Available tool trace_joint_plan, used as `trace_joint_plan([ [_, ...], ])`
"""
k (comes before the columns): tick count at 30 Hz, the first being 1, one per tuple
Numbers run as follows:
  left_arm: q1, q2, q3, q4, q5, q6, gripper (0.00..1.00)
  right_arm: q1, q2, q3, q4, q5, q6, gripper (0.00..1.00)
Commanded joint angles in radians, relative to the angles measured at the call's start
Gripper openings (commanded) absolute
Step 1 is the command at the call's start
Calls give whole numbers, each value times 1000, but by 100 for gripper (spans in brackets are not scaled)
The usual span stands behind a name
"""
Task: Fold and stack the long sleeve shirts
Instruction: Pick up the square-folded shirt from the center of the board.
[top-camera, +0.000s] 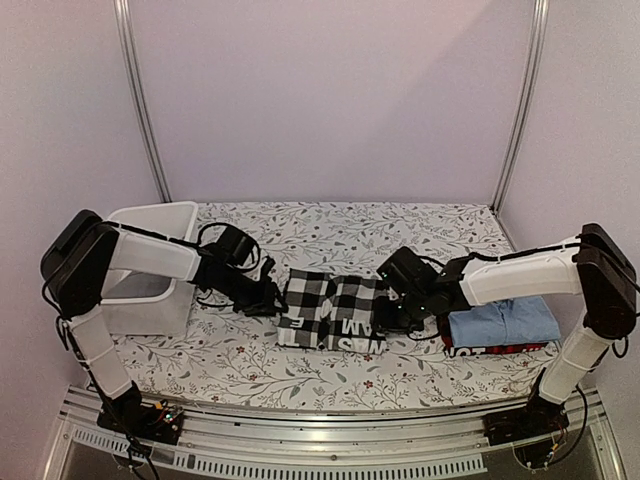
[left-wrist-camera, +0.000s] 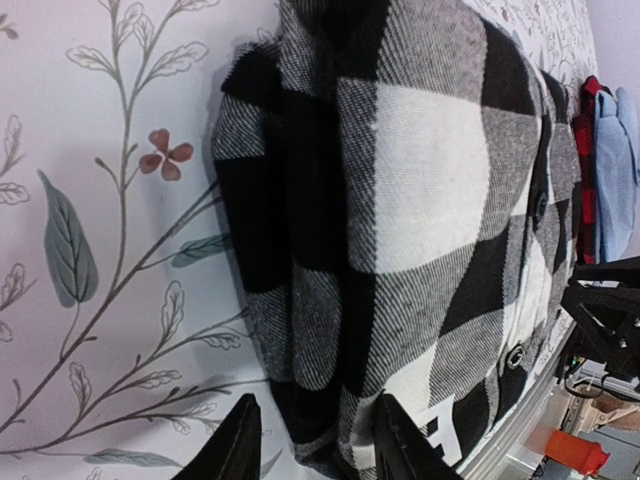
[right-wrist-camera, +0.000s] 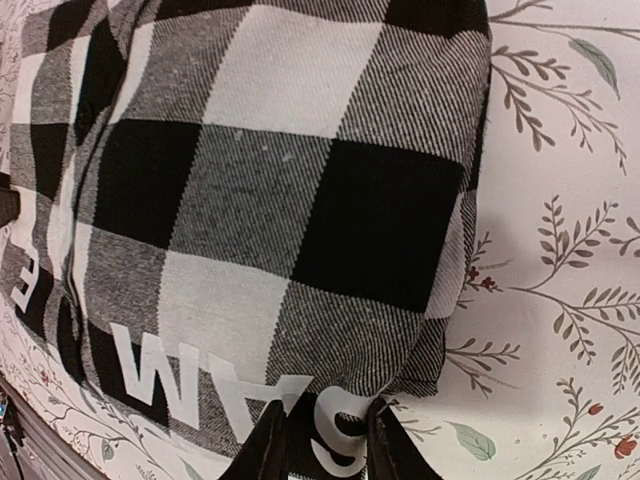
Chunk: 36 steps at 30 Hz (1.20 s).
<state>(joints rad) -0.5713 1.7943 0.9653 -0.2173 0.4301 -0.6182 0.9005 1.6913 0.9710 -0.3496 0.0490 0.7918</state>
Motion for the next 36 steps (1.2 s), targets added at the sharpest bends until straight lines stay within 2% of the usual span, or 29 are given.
trace_joint_plan([
  [1, 20, 27, -27, 44, -3, 2, 40, -2, -72, 0, 19, 30, 5, 30],
  [7, 19, 62, -22, 62, 31, 1, 42, -30, -95, -26, 23, 47, 0, 38],
  [15, 10, 124, -5, 37, 11, -25, 39, -77, -90, -77, 101, 15, -6, 38],
  [23, -11, 175, 5, 45, 17, -60, 24, -102, -14, -91, 153, -14, -22, 37],
  [29, -12, 162, -5, 74, 59, -86, 0, -103, 0, -117, 159, -9, -14, 35],
  [36, 2, 67, 17, -7, 47, -56, 0, -96, 3, -113, 156, -21, -18, 34],
])
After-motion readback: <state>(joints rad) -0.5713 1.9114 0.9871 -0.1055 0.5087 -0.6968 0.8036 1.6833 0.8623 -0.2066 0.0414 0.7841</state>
